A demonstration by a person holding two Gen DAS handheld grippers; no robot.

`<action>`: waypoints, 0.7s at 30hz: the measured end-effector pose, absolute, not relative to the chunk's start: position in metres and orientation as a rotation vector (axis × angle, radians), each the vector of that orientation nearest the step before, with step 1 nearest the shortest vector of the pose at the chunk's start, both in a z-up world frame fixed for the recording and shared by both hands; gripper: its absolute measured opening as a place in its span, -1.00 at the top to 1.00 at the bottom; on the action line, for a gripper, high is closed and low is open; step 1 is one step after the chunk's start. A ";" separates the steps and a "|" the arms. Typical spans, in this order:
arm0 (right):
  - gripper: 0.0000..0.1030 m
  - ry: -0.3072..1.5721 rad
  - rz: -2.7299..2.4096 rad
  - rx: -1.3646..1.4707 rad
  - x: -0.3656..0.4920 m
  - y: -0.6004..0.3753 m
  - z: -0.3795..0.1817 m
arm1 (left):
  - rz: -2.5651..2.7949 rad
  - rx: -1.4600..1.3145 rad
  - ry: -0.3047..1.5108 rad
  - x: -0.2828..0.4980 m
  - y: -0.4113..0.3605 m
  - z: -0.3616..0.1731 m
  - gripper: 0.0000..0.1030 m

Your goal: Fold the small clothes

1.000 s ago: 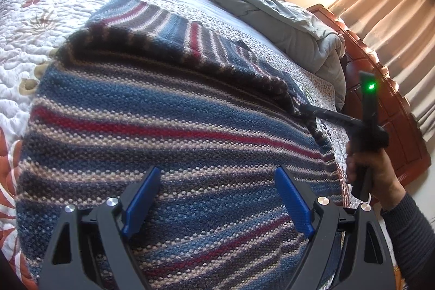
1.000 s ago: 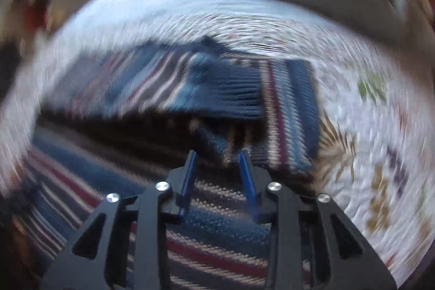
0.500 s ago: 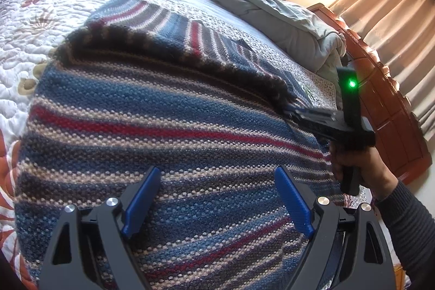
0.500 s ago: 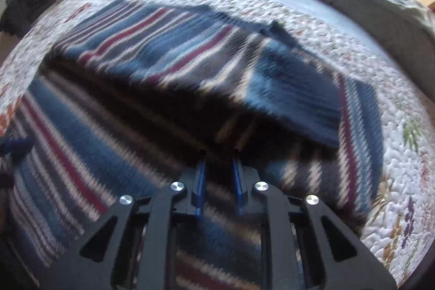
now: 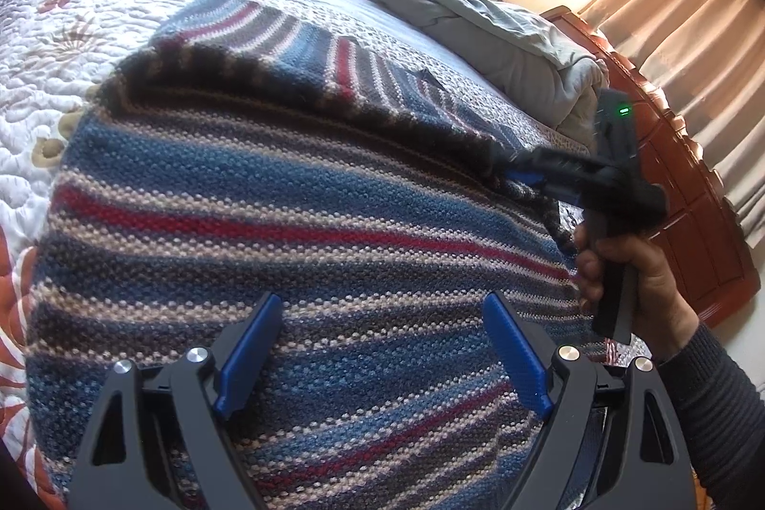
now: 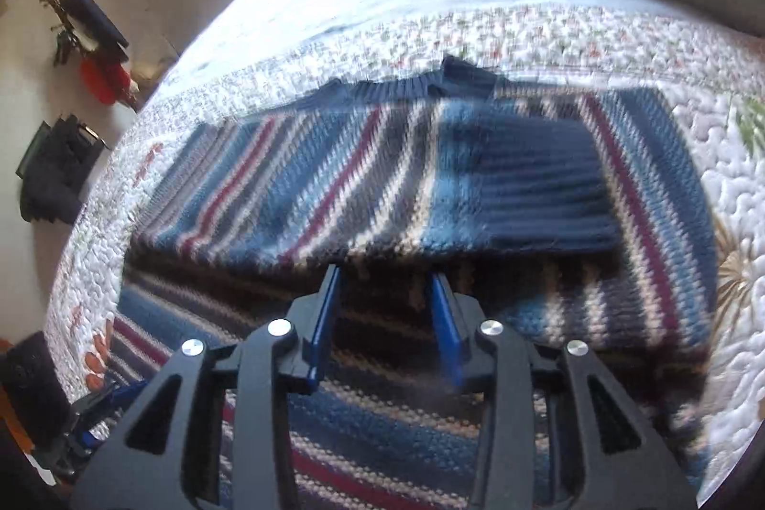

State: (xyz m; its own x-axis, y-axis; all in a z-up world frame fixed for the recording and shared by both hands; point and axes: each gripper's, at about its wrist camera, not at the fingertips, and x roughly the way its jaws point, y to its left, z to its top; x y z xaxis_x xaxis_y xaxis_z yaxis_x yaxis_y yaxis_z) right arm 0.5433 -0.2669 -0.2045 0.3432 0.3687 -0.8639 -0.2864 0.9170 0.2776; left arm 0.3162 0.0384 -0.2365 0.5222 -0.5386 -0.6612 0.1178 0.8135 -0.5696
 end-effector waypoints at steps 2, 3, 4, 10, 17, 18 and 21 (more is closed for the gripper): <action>0.26 1.164 0.447 0.084 0.540 -0.264 -0.207 | -0.414 -0.490 0.947 0.316 0.037 -0.236 -0.68; 0.26 1.171 0.458 0.116 0.538 -0.268 -0.204 | -0.416 -0.491 0.948 0.316 0.038 -0.236 -0.68; 0.26 1.170 0.463 0.202 0.536 -0.280 -0.197 | -0.418 -0.499 0.949 0.317 0.039 -0.236 -0.68; -0.05 1.108 0.225 0.825 0.545 -0.375 -0.196 | -0.417 -0.501 0.948 0.318 0.040 -0.236 -0.68; 0.04 1.119 0.167 1.000 0.563 -0.386 -0.220 | -0.417 -0.506 0.946 0.316 0.040 -0.237 -0.69; 0.24 1.117 0.162 0.990 0.566 -0.385 -0.222 | -0.417 -0.502 0.946 0.316 0.039 -0.237 -0.69; 0.85 1.083 0.149 0.885 0.575 -0.377 -0.208 | -0.416 -0.495 0.946 0.316 0.038 -0.237 -0.69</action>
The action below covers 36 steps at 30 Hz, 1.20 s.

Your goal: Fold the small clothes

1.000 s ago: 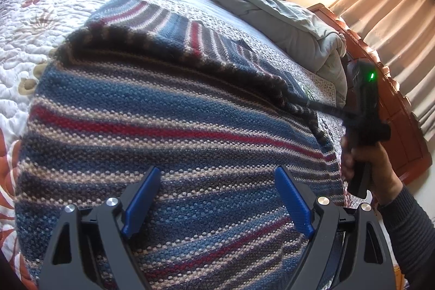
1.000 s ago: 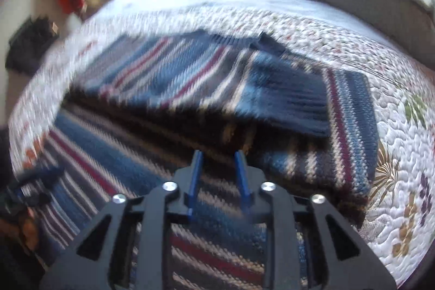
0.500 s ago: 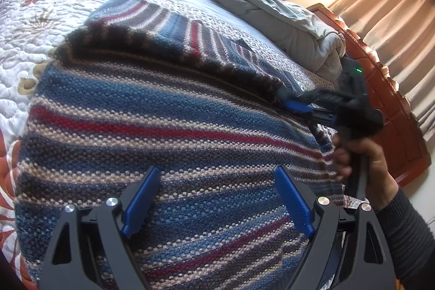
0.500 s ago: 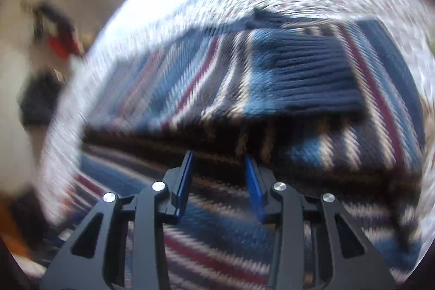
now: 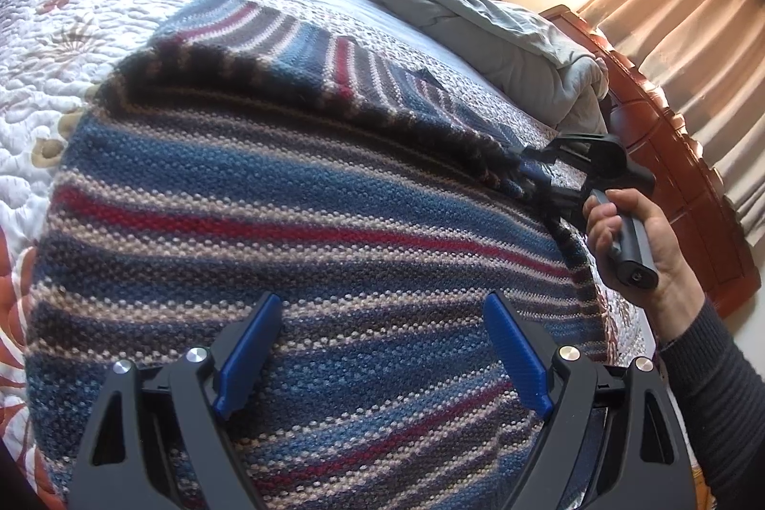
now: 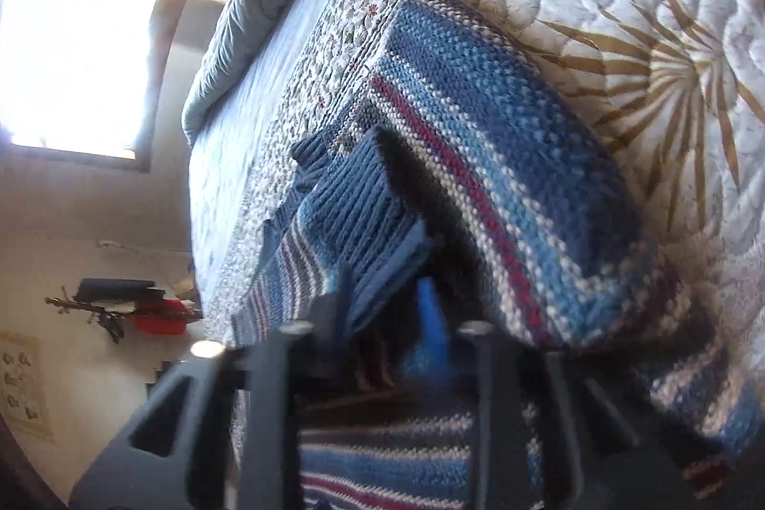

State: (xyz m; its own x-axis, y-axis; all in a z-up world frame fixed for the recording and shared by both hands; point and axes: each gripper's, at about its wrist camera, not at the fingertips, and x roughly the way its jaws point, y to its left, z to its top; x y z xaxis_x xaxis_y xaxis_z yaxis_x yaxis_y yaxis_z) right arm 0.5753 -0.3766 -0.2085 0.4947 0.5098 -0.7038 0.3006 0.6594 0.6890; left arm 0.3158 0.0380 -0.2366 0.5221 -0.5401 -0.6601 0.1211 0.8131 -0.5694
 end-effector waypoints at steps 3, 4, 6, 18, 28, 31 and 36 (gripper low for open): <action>0.87 0.901 0.243 0.694 0.574 -0.357 -0.151 | -0.417 -0.500 0.946 0.316 0.038 -0.237 -0.69; 0.87 0.851 0.261 0.643 0.569 -0.351 -0.137 | -0.417 -0.500 0.946 0.316 0.038 -0.237 -0.69; 0.87 0.807 0.248 0.588 0.564 -0.350 -0.126 | -0.415 -0.496 0.946 0.316 0.038 -0.237 -0.69; 0.79 1.014 0.123 0.691 0.556 -0.384 -0.213 | -0.414 -0.477 0.948 0.317 0.030 -0.237 -0.71; 0.43 0.926 0.118 0.546 0.556 -0.369 -0.173 | -0.413 -0.449 0.950 0.320 0.024 -0.238 -0.76; 0.44 0.982 0.105 0.550 0.570 -0.365 -0.198 | -0.411 -0.438 0.951 0.321 0.022 -0.239 -0.77; 0.48 0.998 0.106 0.550 0.563 -0.368 -0.208 | -0.415 -0.426 0.955 0.322 0.022 -0.240 -0.78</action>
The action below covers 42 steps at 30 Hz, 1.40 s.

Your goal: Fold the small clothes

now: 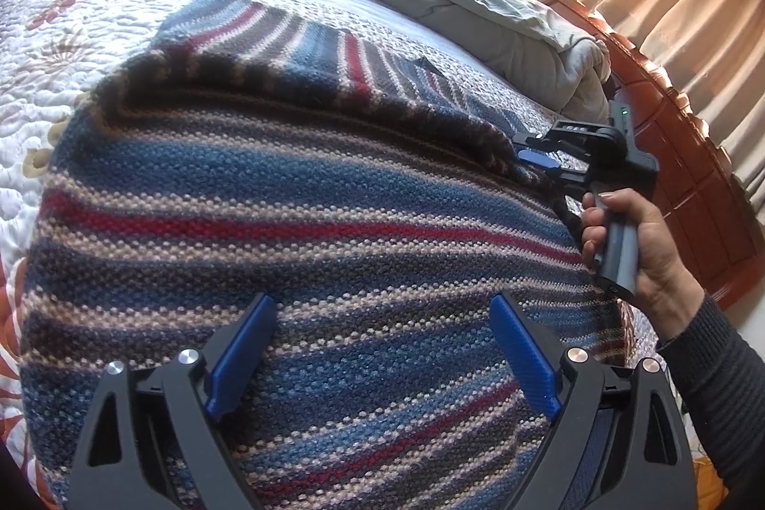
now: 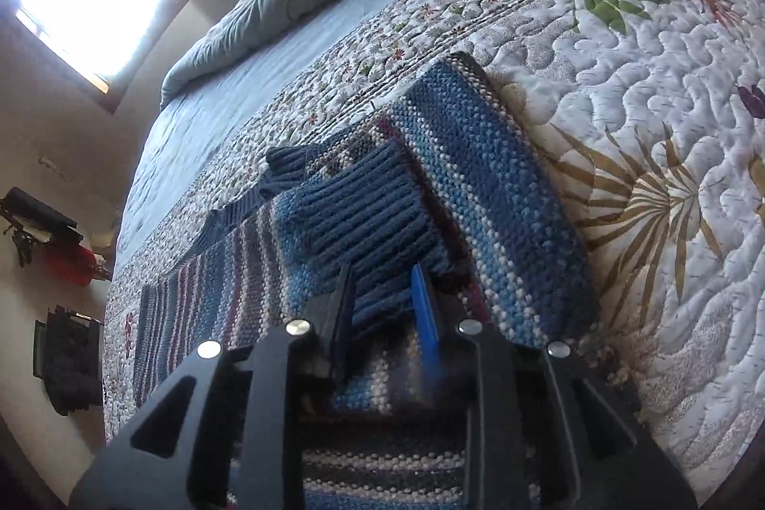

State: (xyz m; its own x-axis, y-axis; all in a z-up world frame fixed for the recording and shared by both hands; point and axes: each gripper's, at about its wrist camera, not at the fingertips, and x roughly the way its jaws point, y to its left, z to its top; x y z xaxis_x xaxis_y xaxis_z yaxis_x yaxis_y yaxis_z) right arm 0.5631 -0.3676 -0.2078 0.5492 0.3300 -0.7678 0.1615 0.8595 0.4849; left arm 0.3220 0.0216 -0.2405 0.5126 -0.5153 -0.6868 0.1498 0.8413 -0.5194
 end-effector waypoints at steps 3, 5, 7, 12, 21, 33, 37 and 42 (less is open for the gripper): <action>0.12 0.967 0.182 0.579 0.537 -0.367 -0.185 | -0.407 -0.411 0.956 0.322 0.020 -0.240 -0.78; 0.00 0.966 0.247 0.590 0.509 -0.366 -0.171 | -0.399 -0.405 0.961 0.320 0.018 -0.235 -0.78; -0.23 0.998 0.313 0.590 0.472 -0.364 -0.164 | -0.395 -0.405 0.960 0.314 0.019 -0.226 -0.78; -0.52 1.114 0.427 0.534 0.372 -0.367 -0.161 | -0.415 -0.430 0.933 0.269 0.031 -0.193 -0.78; -0.71 1.193 0.341 0.596 0.233 -0.427 -0.170 | -0.355 -0.528 1.050 0.161 0.097 -0.188 -0.78; -0.02 1.326 0.408 0.946 0.204 -0.454 -0.222 | -0.431 -1.031 1.299 0.147 0.124 -0.264 -0.78; 0.05 1.340 0.411 0.979 0.211 -0.448 -0.228 | -0.407 -1.090 1.311 0.151 0.126 -0.270 -0.75; 0.35 1.355 0.412 0.996 0.222 -0.446 -0.231 | -0.397 -1.075 1.360 0.152 0.123 -0.273 -0.32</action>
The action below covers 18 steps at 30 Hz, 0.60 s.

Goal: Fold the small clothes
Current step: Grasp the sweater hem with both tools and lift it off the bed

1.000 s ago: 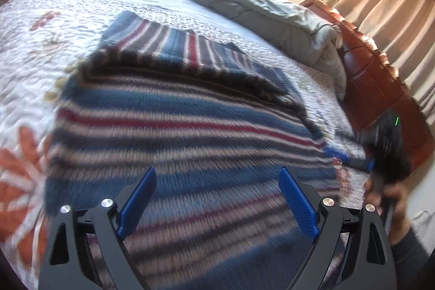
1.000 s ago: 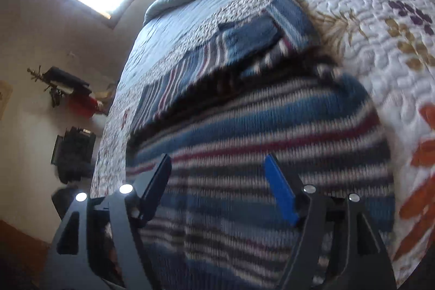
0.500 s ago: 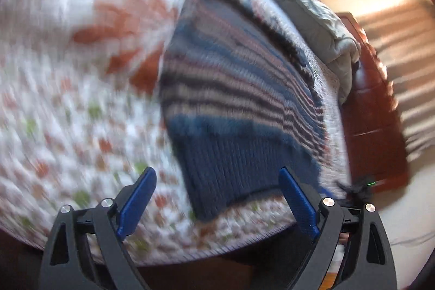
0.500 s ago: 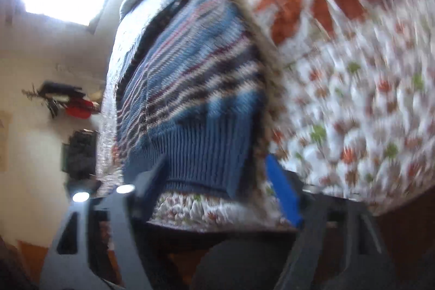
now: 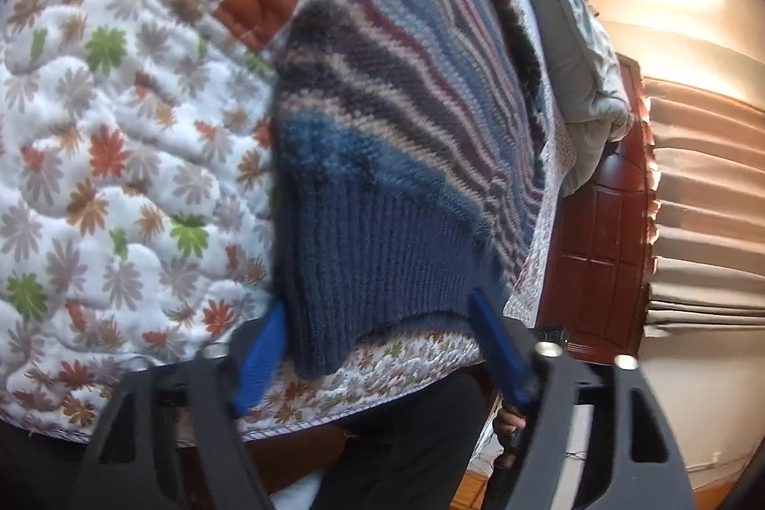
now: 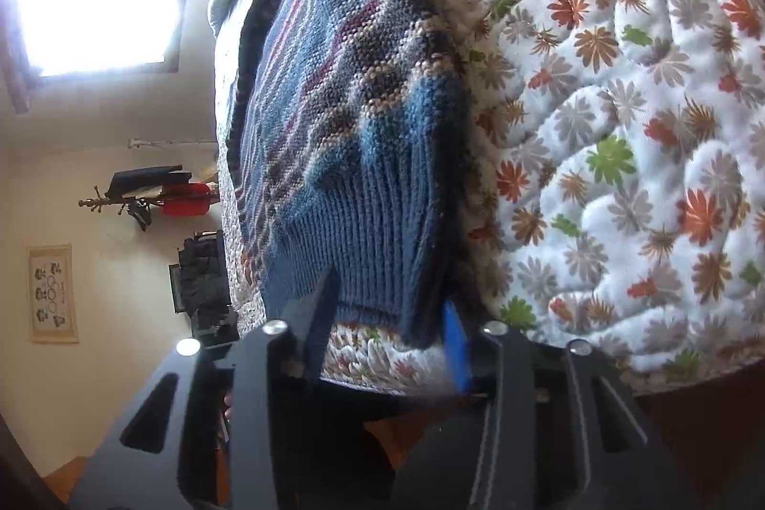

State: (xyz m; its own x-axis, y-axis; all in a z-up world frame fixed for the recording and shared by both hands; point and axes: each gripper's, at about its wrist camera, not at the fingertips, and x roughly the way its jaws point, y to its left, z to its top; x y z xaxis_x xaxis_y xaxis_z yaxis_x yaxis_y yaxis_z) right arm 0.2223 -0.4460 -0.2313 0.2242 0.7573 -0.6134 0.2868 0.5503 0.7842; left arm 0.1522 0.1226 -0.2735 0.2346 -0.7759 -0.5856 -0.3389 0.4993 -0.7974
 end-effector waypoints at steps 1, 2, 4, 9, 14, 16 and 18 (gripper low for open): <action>0.37 1.356 0.415 0.994 0.223 -0.445 -0.232 | -0.396 -1.075 1.363 0.152 0.123 -0.274 -0.30; 0.39 1.356 0.416 0.994 0.224 -0.446 -0.232 | -0.395 -1.075 1.364 0.152 0.123 -0.274 -0.22; 0.46 1.352 0.419 0.994 0.224 -0.446 -0.232 | -0.393 -1.087 1.374 0.151 0.122 -0.277 -0.09; 0.77 1.340 0.415 0.991 0.220 -0.459 -0.236 | -0.379 -1.109 1.382 0.149 0.120 -0.286 0.46; 0.84 1.315 0.424 0.972 0.214 -0.465 -0.236 | -0.360 -1.121 1.364 0.145 0.125 -0.294 0.82; 0.85 1.297 0.439 0.959 0.214 -0.465 -0.227 | -0.367 -1.117 1.333 0.143 0.126 -0.288 0.82; 0.85 1.275 0.455 0.950 0.215 -0.465 -0.216 | -0.392 -1.121 1.288 0.141 0.129 -0.277 0.83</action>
